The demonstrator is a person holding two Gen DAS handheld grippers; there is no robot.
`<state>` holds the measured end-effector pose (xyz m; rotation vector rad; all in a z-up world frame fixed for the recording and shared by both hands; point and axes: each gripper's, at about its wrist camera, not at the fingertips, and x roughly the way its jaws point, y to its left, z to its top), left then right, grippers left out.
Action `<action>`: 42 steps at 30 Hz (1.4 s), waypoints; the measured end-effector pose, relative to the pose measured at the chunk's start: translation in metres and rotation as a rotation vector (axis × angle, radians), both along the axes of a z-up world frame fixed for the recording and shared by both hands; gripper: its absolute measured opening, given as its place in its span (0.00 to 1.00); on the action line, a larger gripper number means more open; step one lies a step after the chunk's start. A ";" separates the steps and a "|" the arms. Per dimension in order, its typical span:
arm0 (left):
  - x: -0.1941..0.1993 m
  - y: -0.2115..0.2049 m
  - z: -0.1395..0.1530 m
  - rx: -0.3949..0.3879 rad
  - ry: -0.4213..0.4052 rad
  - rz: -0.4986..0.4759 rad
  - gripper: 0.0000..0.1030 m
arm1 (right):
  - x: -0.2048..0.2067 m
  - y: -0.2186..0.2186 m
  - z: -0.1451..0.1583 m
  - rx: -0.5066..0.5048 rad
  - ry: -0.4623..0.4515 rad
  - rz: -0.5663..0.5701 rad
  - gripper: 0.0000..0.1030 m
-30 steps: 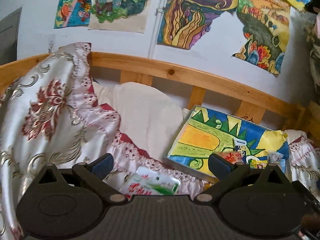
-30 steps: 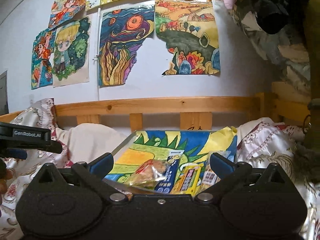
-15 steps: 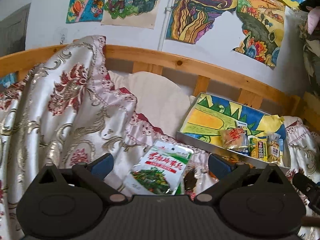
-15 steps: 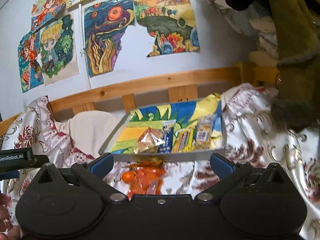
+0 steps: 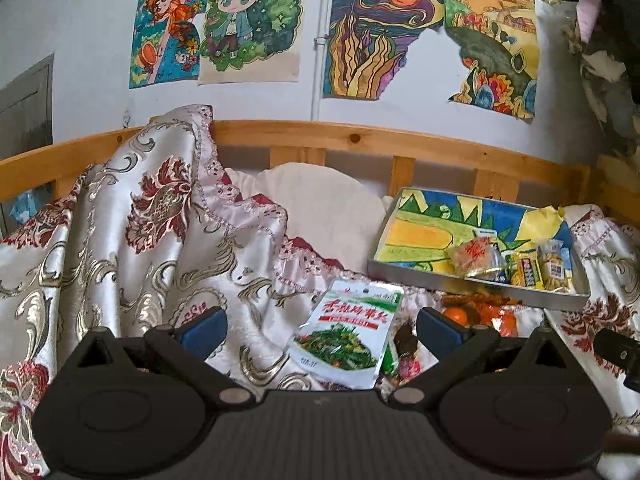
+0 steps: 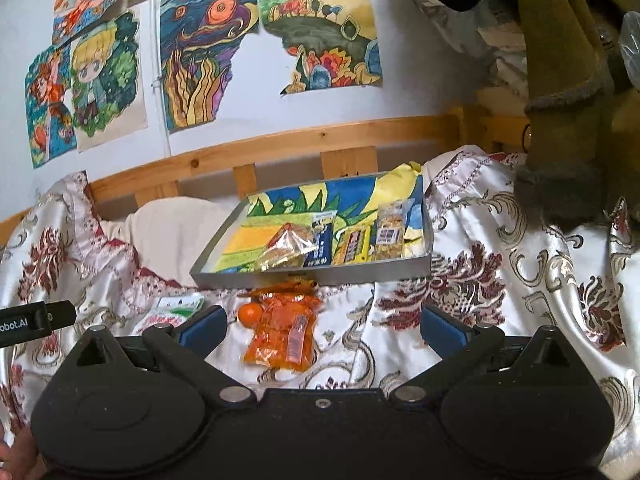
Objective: Organize snacks
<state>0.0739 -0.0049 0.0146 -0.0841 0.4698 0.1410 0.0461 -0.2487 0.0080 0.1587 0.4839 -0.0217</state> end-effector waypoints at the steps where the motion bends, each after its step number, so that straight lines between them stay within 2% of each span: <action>1: -0.001 0.001 -0.001 -0.003 0.003 0.003 0.99 | -0.002 0.001 0.000 -0.002 0.004 0.000 0.99; 8: -0.006 0.014 -0.011 -0.061 0.024 0.034 0.99 | -0.010 0.007 -0.002 -0.023 0.022 0.011 0.99; 19: -0.005 0.013 -0.019 -0.011 0.065 0.018 0.99 | -0.006 0.010 -0.003 -0.030 0.047 0.022 0.99; 26: -0.001 0.010 -0.024 -0.016 0.071 -0.030 0.99 | -0.004 0.012 -0.004 -0.044 0.056 0.028 0.99; 33: 0.020 0.018 -0.022 -0.017 0.061 -0.031 0.99 | 0.009 0.022 -0.001 -0.098 0.065 0.076 0.99; 42: 0.063 0.025 -0.027 0.020 0.098 -0.120 0.99 | 0.041 0.038 -0.006 -0.166 0.023 0.159 0.99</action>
